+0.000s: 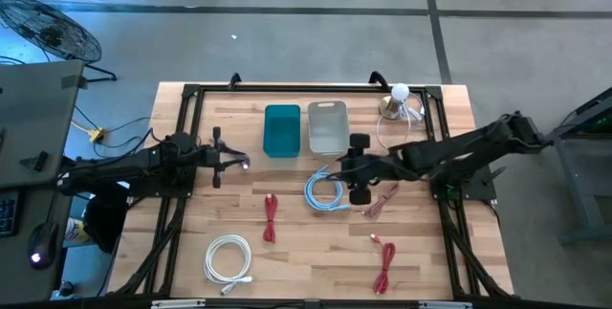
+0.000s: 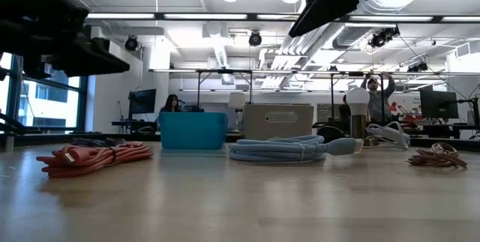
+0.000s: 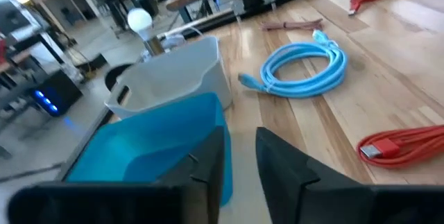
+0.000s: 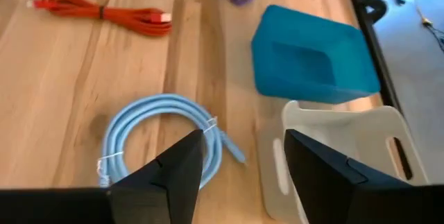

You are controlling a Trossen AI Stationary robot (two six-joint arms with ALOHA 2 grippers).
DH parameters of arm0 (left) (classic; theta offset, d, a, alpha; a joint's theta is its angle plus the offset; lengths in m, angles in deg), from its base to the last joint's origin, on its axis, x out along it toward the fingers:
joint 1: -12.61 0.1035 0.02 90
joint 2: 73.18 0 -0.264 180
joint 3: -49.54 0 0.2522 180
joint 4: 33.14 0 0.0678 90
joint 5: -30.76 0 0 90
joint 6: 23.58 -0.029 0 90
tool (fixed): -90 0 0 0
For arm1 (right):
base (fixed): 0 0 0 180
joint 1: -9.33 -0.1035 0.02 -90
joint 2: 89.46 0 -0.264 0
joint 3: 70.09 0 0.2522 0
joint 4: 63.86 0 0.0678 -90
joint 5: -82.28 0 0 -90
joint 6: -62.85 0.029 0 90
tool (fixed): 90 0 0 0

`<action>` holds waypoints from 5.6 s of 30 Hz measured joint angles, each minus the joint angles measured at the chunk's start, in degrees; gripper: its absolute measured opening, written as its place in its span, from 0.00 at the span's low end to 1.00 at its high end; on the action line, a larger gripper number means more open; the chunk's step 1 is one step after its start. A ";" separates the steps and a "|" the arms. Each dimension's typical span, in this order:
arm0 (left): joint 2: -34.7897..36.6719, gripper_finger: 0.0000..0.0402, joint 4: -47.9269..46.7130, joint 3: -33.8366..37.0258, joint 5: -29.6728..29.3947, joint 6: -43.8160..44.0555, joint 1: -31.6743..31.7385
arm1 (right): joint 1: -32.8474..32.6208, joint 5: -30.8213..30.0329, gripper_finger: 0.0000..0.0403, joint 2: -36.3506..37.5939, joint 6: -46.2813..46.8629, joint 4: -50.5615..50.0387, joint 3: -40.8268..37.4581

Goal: Pick & Place USB Port
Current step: Put the light blue HDMI cable into the blue bin

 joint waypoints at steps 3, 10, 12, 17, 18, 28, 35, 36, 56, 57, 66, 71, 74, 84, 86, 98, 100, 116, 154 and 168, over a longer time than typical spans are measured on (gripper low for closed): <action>-0.82 0.30 0.18 -0.08 0.00 0.85 0.00 | -0.80 0.13 0.49 -2.10 0.90 -1.81 1.01; -1.47 0.42 -0.54 -0.48 0.00 0.85 0.00 | -3.11 3.69 0.49 -6.42 4.45 -3.41 1.70; -1.47 0.44 -0.48 -0.50 -0.02 0.85 0.00 | -3.69 6.03 0.49 -7.29 5.25 -3.60 1.70; -1.47 0.46 -0.38 -0.50 -0.31 0.85 0.00 | -4.28 11.11 0.49 -10.16 7.98 -3.59 1.70; -1.47 0.47 -0.36 -0.50 -0.31 0.85 0.00 | -4.28 11.40 0.49 -10.94 8.10 -3.60 1.70; -1.50 0.47 -0.34 -0.59 0.19 0.85 0.00 | -4.01 15.46 0.49 -15.59 6.69 1.63 1.68; -1.50 0.47 -0.32 -0.61 0.56 0.85 0.00 | -2.24 15.34 0.49 -15.65 7.63 2.54 1.61; -1.50 0.47 -0.32 -0.61 0.59 0.87 0.00 | -1.91 15.44 0.49 -15.88 8.13 2.90 1.61; -1.50 0.47 -0.39 -0.70 2.25 0.41 0.00 | -0.69 21.97 0.49 -23.82 10.49 7.12 1.54; -1.50 0.47 -0.39 -0.70 2.25 0.41 -0.01 | -0.69 22.00 0.49 -23.93 10.49 7.37 1.54; -1.50 0.47 -0.39 -0.70 2.25 0.67 -0.02 | 0.83 23.17 0.49 -24.19 10.49 7.61 1.54; -1.47 0.47 -0.39 -0.70 2.27 0.81 -0.01 | 1.89 23.85 0.49 -26.08 10.55 7.97 1.54; -1.47 0.47 -0.37 -0.70 2.77 0.83 0.00 | 2.00 25.17 0.49 -27.75 10.73 8.38 1.52; -1.47 0.47 -0.41 -0.72 3.70 0.83 -0.01 | 2.43 24.30 0.34 -28.57 10.52 9.58 1.63; -1.47 0.47 -0.41 -0.72 3.73 0.81 0.00 | 2.46 23.84 0.22 -28.61 10.56 9.82 1.61; -1.47 0.46 -0.05 -0.70 2.88 2.12 0.00 | -0.11 15.70 0.09 -28.72 9.40 11.77 1.64; -1.47 0.46 0.02 -0.70 2.88 3.13 -0.01 | -0.75 13.81 0.09 -28.82 8.59 11.19 2.24; -1.80 0.46 12.03 -0.68 10.18 12.85 -0.02 | -1.54 0.26 0.09 -28.80 -7.73 6.25 17.92; -40.16 0.46 51.48 -7.73 20.93 23.30 0.02 | 2.39 -0.20 0.09 -28.65 -35.21 13.83 27.18; -44.68 0.46 51.61 -10.62 21.96 21.53 -2.26 | 2.75 -1.91 0.09 -28.61 -34.97 11.40 26.96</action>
